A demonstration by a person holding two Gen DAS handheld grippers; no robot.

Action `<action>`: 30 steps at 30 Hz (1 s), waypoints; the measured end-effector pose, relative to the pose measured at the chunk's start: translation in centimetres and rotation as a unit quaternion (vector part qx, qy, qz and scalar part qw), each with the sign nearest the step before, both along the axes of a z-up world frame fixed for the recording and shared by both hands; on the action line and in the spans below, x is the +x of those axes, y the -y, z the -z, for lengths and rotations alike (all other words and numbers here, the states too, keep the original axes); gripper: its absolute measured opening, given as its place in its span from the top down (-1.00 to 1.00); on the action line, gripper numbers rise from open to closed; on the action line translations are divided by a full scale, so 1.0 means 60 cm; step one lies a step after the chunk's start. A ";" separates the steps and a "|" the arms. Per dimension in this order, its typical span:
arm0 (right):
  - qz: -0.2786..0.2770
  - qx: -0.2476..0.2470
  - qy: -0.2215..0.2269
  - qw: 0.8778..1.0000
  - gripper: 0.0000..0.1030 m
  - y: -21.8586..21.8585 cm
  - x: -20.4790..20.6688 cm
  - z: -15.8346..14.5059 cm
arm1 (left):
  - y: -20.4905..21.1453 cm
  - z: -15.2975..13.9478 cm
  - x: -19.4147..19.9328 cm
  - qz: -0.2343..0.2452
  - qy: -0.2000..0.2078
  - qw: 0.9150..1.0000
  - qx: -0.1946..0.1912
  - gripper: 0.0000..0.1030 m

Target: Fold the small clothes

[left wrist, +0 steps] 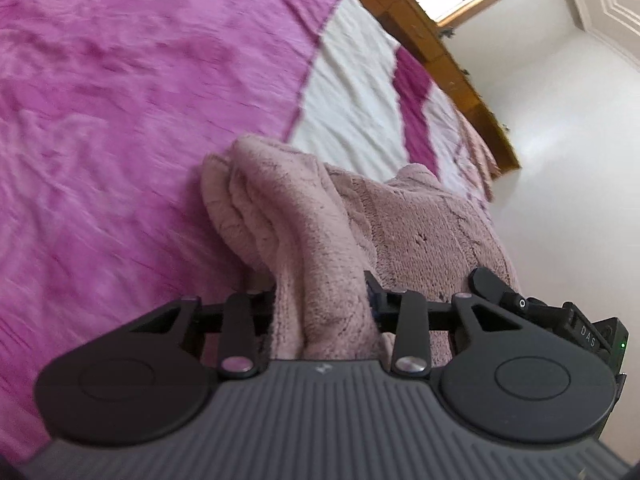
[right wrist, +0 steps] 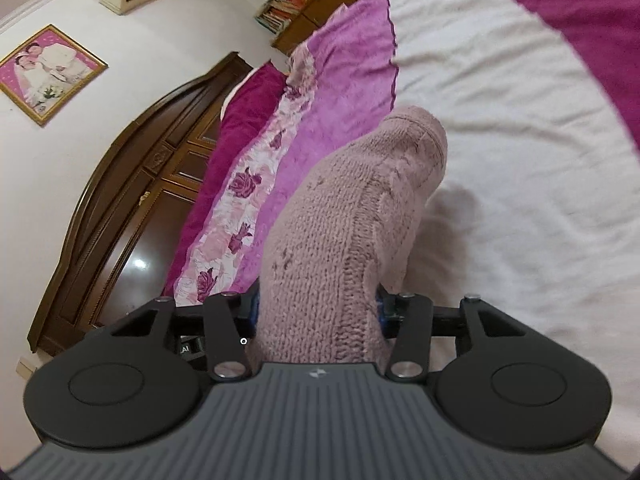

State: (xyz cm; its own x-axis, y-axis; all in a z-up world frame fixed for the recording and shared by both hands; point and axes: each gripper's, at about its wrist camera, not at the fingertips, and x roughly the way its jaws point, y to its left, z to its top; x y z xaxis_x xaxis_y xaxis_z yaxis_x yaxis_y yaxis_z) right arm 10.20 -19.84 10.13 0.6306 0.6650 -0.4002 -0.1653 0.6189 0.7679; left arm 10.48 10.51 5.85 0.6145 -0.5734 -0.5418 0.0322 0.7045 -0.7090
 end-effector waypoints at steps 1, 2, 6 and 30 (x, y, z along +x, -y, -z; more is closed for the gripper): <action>0.004 -0.002 0.002 1.000 -0.03 0.013 -0.014 -0.008 | 0.011 -0.004 -0.006 0.006 0.003 1.000 -0.003 0.27; 0.007 -0.004 0.005 1.000 -0.03 0.027 -0.029 -0.016 | 0.025 -0.009 -0.013 0.013 0.008 1.000 -0.005 0.27; 0.013 -0.013 0.021 1.000 -0.03 0.079 -0.090 -0.038 | 0.077 -0.021 -0.043 0.039 0.022 0.999 0.000 0.27; 0.097 -0.077 -0.052 0.991 -0.18 0.162 -0.238 0.125 | 0.180 0.036 -0.134 0.058 0.021 0.977 0.204 -0.20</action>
